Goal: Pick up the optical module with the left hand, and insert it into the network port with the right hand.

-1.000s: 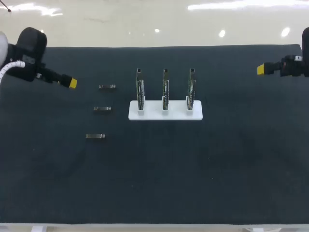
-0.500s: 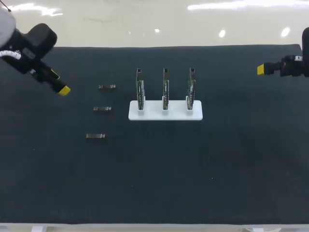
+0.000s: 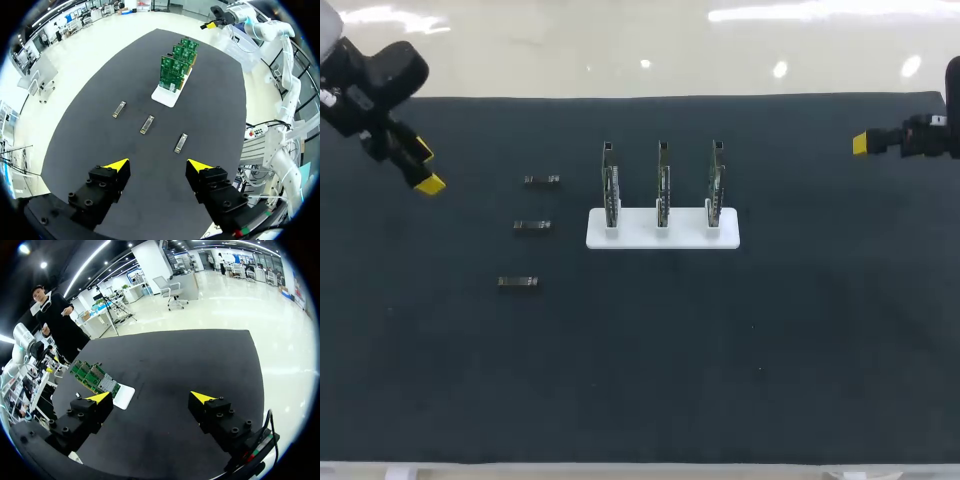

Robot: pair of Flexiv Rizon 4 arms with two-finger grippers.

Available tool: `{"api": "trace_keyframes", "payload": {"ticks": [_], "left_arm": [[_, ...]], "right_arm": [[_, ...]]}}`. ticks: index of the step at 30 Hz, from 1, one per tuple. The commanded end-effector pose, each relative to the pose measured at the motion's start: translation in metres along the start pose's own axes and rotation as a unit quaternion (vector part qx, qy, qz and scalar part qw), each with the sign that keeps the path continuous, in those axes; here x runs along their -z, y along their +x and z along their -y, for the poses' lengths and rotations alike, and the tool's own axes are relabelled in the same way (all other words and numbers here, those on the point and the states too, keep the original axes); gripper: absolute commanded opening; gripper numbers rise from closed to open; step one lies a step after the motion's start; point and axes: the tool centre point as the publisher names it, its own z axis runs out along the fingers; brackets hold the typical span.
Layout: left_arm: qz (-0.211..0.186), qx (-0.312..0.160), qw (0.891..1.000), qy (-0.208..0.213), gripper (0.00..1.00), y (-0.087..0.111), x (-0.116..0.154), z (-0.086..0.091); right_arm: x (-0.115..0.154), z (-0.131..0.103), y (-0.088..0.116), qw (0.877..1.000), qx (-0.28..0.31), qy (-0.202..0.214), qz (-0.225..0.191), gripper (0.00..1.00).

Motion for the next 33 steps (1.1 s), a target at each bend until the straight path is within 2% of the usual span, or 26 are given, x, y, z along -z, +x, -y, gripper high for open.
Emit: {"api": "trace_keyframes", "payload": {"ticks": [1,3,7,14,17,18,20,21,24,28,31,33], "left_arm": [[0.002,-0.001,1.000,-0.001,1.00,0.001,0.000,0.000],[0.002,-0.001,1.000,-0.001,1.00,0.001,0.000,0.000],[0.002,-0.001,1.000,-0.001,1.00,0.001,0.000,0.000],[0.002,-0.001,1.000,-0.001,1.00,0.001,0.000,0.000],[0.002,-0.001,1.000,-0.001,1.00,0.001,0.000,0.000],[0.002,-0.001,1.000,-0.001,1.00,0.001,0.000,0.000],[0.002,-0.001,1.000,-0.001,1.00,0.001,0.000,0.000],[0.002,-0.001,1.000,-0.001,1.00,0.001,0.000,0.000],[0.002,-0.001,1.000,-0.001,1.00,0.001,0.000,0.000],[0.002,-0.001,1.000,-0.001,1.00,0.001,0.000,0.000],[0.002,-0.001,1.000,-0.001,1.00,0.001,0.000,0.000],[0.002,-0.001,1.000,-0.001,1.00,0.001,0.000,0.000]], "right_arm": [[0.001,-0.006,-0.005,0.988,0.117,-0.101,0.016,1.00],[0.001,-0.013,-0.010,0.983,0.140,-0.117,0.003,1.00],[-0.006,-0.034,-0.021,0.967,0.200,-0.158,-0.029,1.00],[-0.022,-0.084,-0.045,0.926,0.301,-0.216,-0.078,1.00],[-0.025,-0.098,-0.050,0.913,0.325,-0.230,-0.094,1.00],[-0.026,-0.106,-0.051,0.903,0.340,-0.240,-0.103,1.00],[-0.027,-0.113,-0.051,0.895,0.354,-0.248,-0.109,1.00],[-0.028,-0.120,-0.051,0.884,0.371,-0.260,-0.116,1.00],[-0.030,-0.130,-0.048,0.863,0.400,-0.279,-0.130,1.00],[-0.031,-0.138,-0.043,0.841,0.423,-0.303,-0.148,1.00],[-0.028,-0.141,-0.040,0.827,0.448,-0.308,-0.142,1.00],[-0.027,-0.144,-0.038,0.814,0.469,-0.312,-0.142,1.00]]}}
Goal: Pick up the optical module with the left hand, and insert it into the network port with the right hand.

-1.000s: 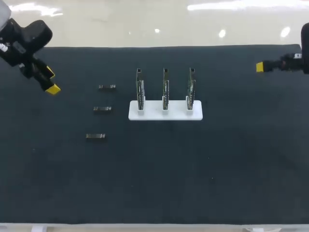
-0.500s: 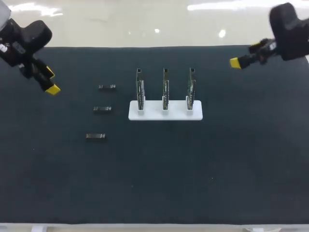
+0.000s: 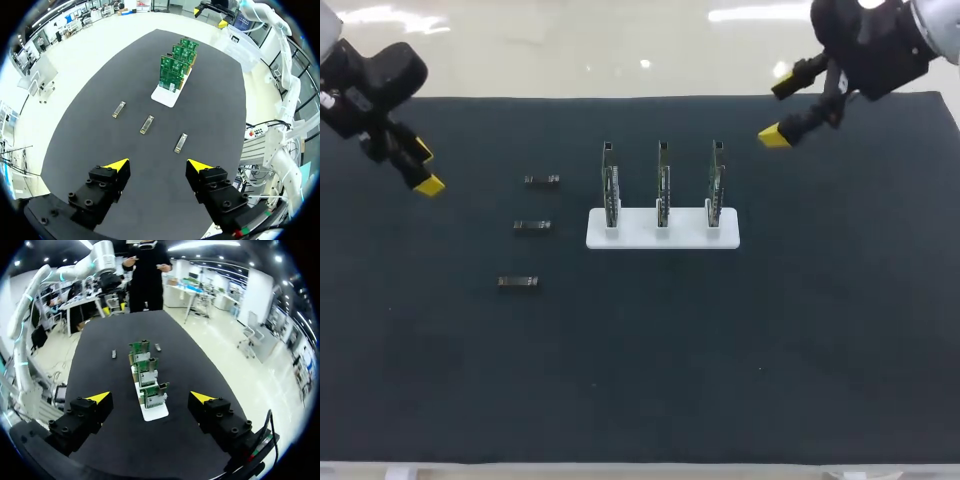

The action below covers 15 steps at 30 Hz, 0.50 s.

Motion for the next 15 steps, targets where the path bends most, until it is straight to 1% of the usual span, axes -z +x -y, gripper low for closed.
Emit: {"api": "trace_keyframes", "payload": {"ticks": [1,2,15], "left_arm": [[0.000,0.000,1.000,0.000,1.00,0.0003,0.0000,0.0001],[0.000,0.000,1.000,0.000,1.00,0.0003,0.0000,0.0001],[0.000,0.000,1.000,0.000,1.00,0.0003,0.0000,0.0001]], "right_arm": [[0.0033,-0.0027,-0.0016,0.985,0.082,-0.151,-0.003,1.00],[0.0050,-0.0052,-0.0005,0.986,0.088,-0.144,-0.003,1.00],[0.0050,-0.0052,-0.0005,0.986,0.088,-0.144,-0.003,1.00]]}}
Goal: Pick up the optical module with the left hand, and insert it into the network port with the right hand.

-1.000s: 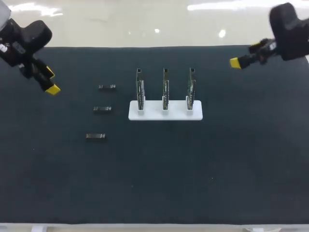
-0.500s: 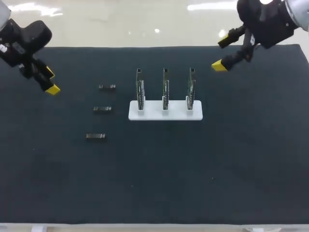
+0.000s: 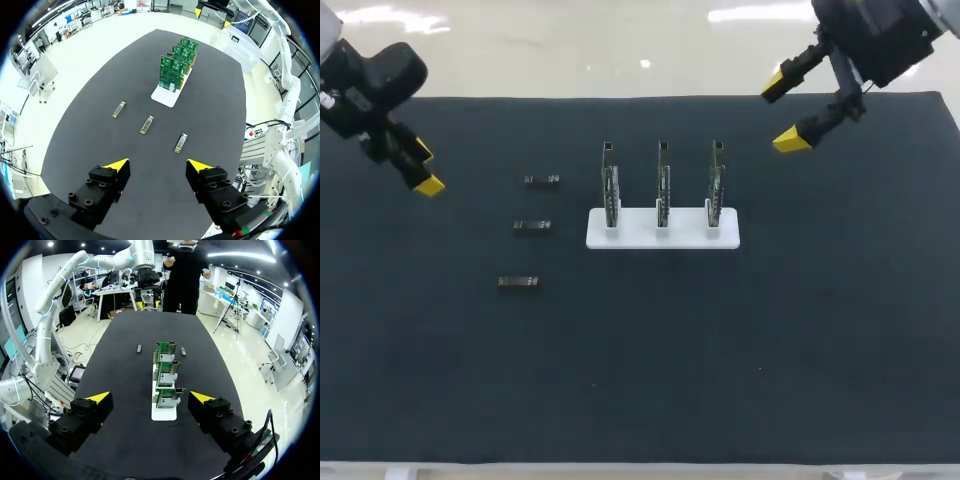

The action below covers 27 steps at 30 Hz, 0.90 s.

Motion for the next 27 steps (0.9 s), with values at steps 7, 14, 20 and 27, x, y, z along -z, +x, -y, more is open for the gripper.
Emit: {"api": "trace_keyframes", "payload": {"ticks": [7,14,20,27], "left_arm": [[-0.032,-0.098,0.994,0.036,1.00,0.000,-0.018,0.018],[-0.053,-0.179,0.982,0.036,1.00,0.003,-0.042,0.027],[-0.069,-0.200,0.977,0.024,1.00,0.006,-0.067,0.022],[-0.079,-0.190,0.979,0.017,1.00,0.012,-0.091,0.015]], "right_arm": [[0.000,0.005,-0.001,0.999,0.000,-0.043,0.001,1.00],[0.000,0.005,-0.001,0.999,0.000,-0.043,0.001,1.00],[0.000,0.005,-0.001,0.999,0.000,-0.043,0.001,1.00],[0.000,0.005,-0.001,0.999,0.000,-0.043,0.001,1.00]]}}
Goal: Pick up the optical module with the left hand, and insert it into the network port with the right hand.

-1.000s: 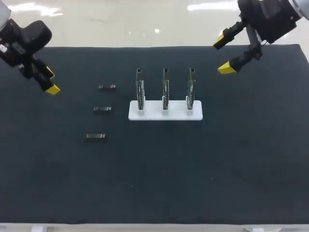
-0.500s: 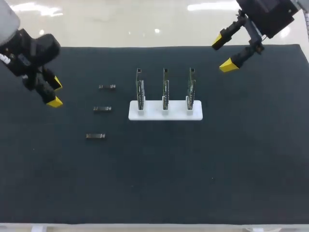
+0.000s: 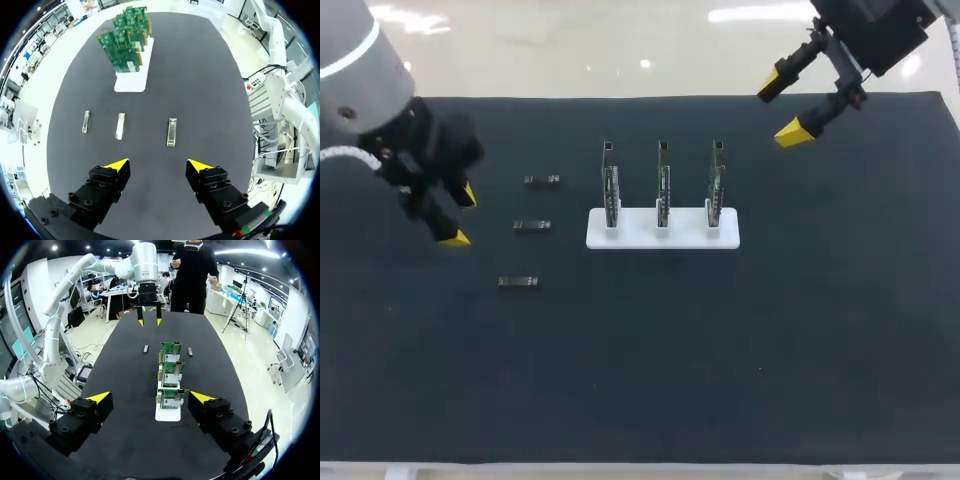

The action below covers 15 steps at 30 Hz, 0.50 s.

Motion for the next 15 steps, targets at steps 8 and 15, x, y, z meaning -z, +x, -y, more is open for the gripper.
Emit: {"api": "trace_keyframes", "payload": {"ticks": [8,15], "left_arm": [[-0.034,-0.002,0.999,0.003,1.00,0.000,-0.039,-0.001],[-0.056,0.001,0.998,0.001,1.00,-0.004,-0.056,0.007]], "right_arm": [[0.000,0.001,0.000,1.000,0.000,-0.001,0.001,1.00],[0.000,0.001,0.000,1.000,0.000,-0.001,0.001,1.00]]}}
